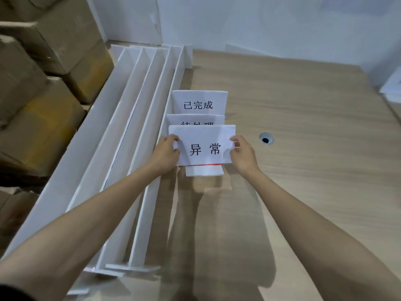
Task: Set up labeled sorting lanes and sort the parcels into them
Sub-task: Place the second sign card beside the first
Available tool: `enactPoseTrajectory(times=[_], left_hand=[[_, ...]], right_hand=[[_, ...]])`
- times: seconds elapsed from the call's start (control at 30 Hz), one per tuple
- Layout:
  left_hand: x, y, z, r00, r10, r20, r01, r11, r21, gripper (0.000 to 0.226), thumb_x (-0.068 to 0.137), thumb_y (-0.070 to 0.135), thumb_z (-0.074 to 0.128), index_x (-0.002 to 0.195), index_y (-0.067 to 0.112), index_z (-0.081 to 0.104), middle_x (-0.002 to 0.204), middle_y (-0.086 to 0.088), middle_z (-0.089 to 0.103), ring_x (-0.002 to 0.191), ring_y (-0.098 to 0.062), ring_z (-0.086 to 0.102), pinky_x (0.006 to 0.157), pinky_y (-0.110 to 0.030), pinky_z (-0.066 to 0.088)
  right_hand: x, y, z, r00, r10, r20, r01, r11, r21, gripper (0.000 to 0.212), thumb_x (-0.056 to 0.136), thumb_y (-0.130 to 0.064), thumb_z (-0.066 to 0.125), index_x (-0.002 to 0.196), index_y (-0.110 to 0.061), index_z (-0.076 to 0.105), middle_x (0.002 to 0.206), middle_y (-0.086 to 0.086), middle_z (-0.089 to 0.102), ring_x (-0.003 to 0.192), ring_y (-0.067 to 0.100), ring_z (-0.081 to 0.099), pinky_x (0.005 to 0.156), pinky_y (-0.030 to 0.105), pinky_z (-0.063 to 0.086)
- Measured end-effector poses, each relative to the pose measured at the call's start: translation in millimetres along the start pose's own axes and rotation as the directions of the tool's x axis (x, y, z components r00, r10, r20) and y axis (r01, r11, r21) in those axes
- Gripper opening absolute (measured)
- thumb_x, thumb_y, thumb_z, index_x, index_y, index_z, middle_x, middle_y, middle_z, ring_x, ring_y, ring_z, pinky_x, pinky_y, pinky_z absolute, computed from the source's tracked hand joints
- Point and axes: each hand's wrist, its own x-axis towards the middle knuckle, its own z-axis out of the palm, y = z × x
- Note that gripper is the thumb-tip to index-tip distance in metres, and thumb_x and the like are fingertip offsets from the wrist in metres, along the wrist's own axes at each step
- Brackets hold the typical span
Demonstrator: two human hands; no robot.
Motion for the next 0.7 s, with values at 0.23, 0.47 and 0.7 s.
enactPoseTrajectory(times=[0.23,0.47,0.7], left_hand=[[-4.9,52.2,-10.0,0.991,0.122,-0.054,-0.121,0.992,0.018,0.041,0.086,-0.004,0.042,0.124,0.01,0.046,0.118,-0.014,0.042,0.088,-0.023,0.044,0.07,-0.026,0.035],[-31.2,128.3,8.4,0.97,0.191,-0.149,-0.187,0.981,0.042,0.042,0.086,-0.004,0.045,0.124,0.011,0.046,0.113,-0.01,0.04,0.087,-0.022,0.044,0.07,-0.024,0.033],[-75.3,231.7,61.2,0.938,0.247,-0.241,-0.242,0.969,0.049,0.041,0.084,-0.004,0.047,0.122,0.01,0.048,0.111,-0.012,0.042,0.09,-0.025,0.045,0.075,-0.03,0.037]], right_hand=[[-3.1,-11.4,-57.9,0.995,-0.065,-0.079,0.067,0.997,0.022,0.048,0.081,0.008,0.04,0.122,-0.014,0.055,0.113,0.005,0.053,0.092,0.019,0.052,0.075,0.025,0.039],[-16.5,-3.2,-139.5,0.975,-0.153,-0.162,0.161,0.986,0.038,0.046,0.081,0.009,0.044,0.119,-0.012,0.058,0.104,0.003,0.05,0.084,0.017,0.048,0.072,0.024,0.038],[-40.4,28.8,-259.0,0.963,-0.203,-0.177,0.222,0.97,0.096,0.047,0.079,0.006,0.044,0.116,-0.017,0.059,0.1,-0.001,0.049,0.087,0.014,0.047,0.071,0.022,0.036]])
